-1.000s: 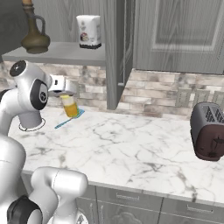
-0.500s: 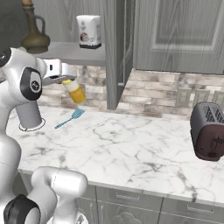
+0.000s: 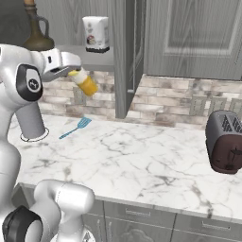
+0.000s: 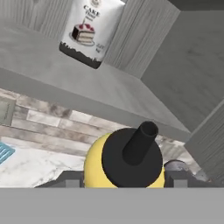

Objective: Pick the mustard and oil and vinegar bottle from the counter and place them in the cabinet.

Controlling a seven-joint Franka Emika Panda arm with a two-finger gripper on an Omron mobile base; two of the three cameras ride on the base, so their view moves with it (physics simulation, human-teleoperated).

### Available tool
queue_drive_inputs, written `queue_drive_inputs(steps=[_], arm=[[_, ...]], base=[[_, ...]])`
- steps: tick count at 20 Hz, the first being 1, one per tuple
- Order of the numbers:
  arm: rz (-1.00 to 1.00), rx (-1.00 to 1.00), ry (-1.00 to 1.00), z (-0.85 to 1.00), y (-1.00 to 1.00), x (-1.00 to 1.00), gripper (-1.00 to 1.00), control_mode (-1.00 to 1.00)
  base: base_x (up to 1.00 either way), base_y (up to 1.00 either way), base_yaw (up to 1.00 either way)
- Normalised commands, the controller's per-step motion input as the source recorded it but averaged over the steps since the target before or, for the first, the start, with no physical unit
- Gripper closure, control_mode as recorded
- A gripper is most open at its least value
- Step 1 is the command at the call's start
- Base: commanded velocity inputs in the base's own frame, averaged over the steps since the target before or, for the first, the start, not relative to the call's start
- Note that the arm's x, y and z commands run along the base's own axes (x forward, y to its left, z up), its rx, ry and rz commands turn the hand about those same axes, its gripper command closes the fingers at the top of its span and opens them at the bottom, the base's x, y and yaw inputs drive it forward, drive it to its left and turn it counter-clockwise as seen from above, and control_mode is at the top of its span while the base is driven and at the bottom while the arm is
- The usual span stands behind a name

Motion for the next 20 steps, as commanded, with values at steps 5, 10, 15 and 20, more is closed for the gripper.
queue_drive_inputs(steps=[5, 10, 15, 20], arm=[[0.0, -0.07, -0.12, 0.26, 0.0, 0.0, 1.0, -1.0], [0.0, -0.02, -0.1, 0.3, 0.0, 0.0, 1.0, -1.0], [-0.03, 0.0, -0.06, 0.31, 0.0, 0.06, 1.0, -1.0], [-0.05, 0.0, 0.0, 0.08, 0.0, 0.16, 1.0, -1.0]], base=[[0.0, 0.0, 0.0], [0.0, 0.0, 0.0], [0.0, 0.0, 0.0], [0.0, 0.0, 0.0]])
